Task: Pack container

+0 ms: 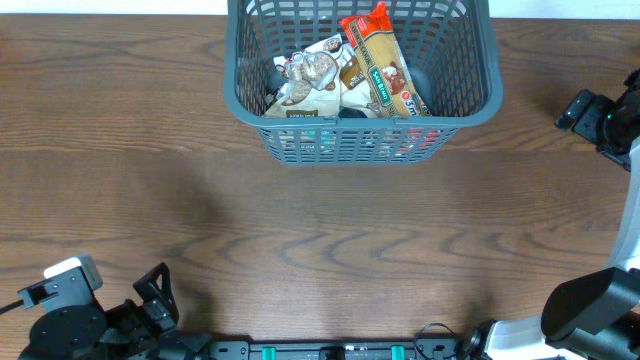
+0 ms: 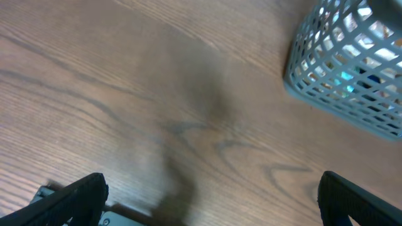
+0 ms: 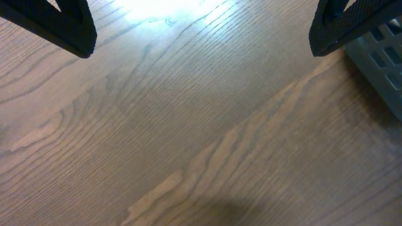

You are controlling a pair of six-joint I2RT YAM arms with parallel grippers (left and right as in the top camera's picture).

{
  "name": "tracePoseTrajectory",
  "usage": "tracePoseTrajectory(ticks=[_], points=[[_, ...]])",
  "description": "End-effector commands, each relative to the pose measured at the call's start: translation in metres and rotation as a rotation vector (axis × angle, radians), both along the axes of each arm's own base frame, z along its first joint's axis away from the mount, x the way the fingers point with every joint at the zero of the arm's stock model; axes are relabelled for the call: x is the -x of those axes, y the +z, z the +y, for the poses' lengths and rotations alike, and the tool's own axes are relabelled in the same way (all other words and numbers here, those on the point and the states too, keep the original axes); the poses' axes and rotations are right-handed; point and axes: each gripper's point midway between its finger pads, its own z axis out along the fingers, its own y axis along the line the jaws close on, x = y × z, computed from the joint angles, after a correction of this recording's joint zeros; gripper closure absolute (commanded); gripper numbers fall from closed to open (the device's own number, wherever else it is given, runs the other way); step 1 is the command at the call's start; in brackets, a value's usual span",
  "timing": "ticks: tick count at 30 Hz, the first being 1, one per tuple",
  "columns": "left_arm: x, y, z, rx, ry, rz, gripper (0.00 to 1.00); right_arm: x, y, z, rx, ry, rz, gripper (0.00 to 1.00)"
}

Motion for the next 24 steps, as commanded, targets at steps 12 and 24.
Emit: tracePoseTrajectory(ticks=[12, 24], points=[[-0.012, 0.005, 0.016, -0.087, 0.063, -0.047, 0.01, 0.001, 0.001, -0.001, 0.0, -0.012, -0.003, 0.01], [-0.058, -0.029, 0.014, -0.146, 0.086, -0.074, 0.01, 0.001, 0.001, -0.001, 0.0, -0.012, -0.003, 0.01]])
